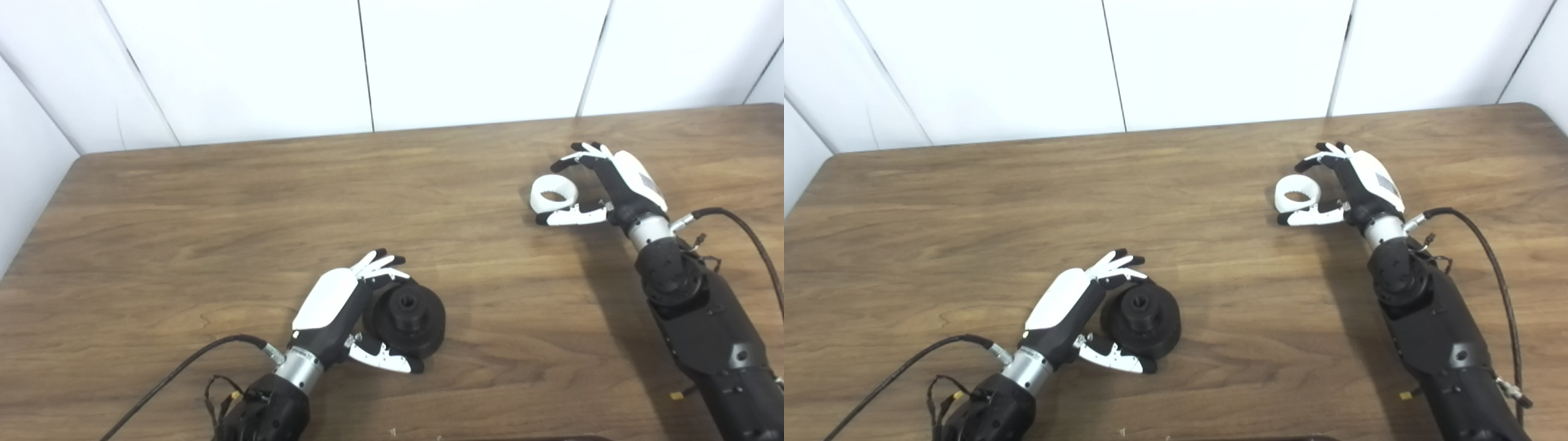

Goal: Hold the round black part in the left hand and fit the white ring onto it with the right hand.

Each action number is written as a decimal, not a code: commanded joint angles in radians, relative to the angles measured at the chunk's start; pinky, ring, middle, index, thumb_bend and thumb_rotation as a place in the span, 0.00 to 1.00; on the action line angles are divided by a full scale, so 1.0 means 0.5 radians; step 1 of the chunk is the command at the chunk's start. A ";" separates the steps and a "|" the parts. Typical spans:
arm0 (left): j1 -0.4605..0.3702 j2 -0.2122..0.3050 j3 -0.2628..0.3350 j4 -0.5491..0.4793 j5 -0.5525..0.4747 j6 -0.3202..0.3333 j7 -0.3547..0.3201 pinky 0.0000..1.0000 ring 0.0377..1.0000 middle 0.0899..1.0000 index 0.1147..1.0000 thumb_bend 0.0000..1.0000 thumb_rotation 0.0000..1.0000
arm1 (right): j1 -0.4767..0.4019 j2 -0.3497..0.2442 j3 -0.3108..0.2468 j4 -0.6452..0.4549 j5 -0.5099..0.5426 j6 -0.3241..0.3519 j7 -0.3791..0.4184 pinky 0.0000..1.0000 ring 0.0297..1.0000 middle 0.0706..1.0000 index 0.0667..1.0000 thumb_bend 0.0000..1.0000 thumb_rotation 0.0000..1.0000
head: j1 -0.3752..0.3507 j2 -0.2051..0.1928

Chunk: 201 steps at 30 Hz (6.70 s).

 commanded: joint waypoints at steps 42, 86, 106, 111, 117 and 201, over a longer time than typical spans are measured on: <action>0.000 0.022 0.030 -0.043 0.039 -0.002 -0.001 0.88 0.98 0.89 0.55 0.93 0.28 | -0.160 -0.064 0.010 0.200 0.036 -0.179 -0.128 0.93 0.98 0.89 0.57 0.86 0.26 | 0.005 0.018; -0.011 -0.020 0.013 0.034 0.043 -0.019 0.049 0.89 0.98 0.90 0.56 0.93 0.27 | 0.136 -0.043 0.001 -0.886 0.227 0.232 0.328 0.93 0.96 0.87 0.45 0.53 0.15 | 0.008 0.025; -0.020 -0.042 0.014 0.067 0.011 -0.038 0.065 0.92 0.98 0.90 0.55 0.92 0.25 | 0.317 0.123 0.241 -1.525 0.202 0.471 0.611 0.88 0.96 0.87 0.45 0.53 0.15 | 0.053 0.065; -0.019 -0.043 0.021 0.057 -0.005 -0.015 0.047 0.91 0.99 0.90 0.55 0.92 0.25 | 0.352 0.173 0.316 -1.538 0.218 0.464 0.641 0.89 0.96 0.87 0.45 0.53 0.15 | 0.057 0.069; -0.019 -0.042 0.022 0.055 0.025 -0.019 0.062 0.89 0.97 0.89 0.55 0.93 0.25 | 0.367 0.206 0.384 -1.555 0.199 0.487 0.673 0.88 0.97 0.87 0.45 0.53 0.15 | 0.068 0.075; -0.021 -0.083 0.041 0.016 0.021 0.006 0.053 0.87 0.96 0.88 0.57 0.95 0.28 | 0.349 0.283 0.582 -1.278 -0.013 0.338 0.751 0.88 0.96 0.86 0.46 0.52 0.16 | 0.102 0.111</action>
